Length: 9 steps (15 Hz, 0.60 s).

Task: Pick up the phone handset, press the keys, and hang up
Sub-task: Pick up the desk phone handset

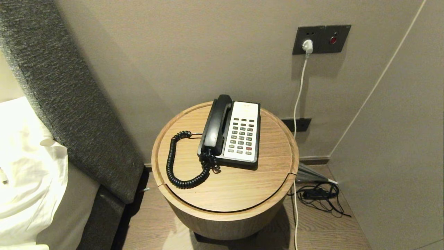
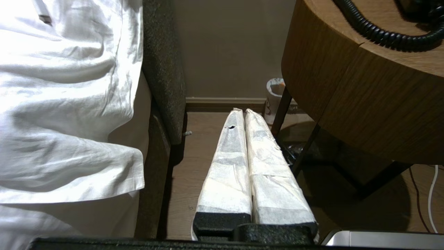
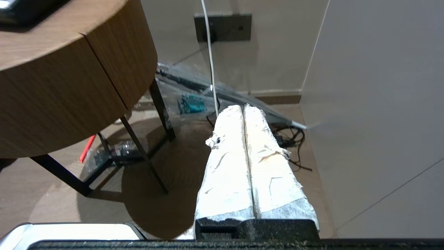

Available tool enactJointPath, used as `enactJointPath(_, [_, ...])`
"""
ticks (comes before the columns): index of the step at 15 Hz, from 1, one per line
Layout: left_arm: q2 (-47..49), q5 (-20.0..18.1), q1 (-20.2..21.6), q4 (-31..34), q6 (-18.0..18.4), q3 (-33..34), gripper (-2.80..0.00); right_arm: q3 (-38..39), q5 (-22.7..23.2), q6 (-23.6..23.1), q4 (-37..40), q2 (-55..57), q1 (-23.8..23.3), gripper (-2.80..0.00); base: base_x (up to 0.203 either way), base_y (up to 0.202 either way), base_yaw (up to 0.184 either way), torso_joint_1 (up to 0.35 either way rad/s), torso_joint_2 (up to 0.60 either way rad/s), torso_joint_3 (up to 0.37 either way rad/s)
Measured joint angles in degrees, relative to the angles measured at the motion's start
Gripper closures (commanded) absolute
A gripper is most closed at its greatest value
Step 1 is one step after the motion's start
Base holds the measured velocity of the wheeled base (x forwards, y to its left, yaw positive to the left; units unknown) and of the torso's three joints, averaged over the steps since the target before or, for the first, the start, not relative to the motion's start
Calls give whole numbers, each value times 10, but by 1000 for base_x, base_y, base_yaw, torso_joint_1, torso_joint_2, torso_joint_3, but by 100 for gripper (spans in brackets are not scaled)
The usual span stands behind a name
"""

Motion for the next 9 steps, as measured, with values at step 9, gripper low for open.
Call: enactJointPath(9, [0, 0, 0, 1, -1, 0, 0, 0, 0, 0, 0, 0, 0, 0, 0, 0, 0, 2, 2, -182])
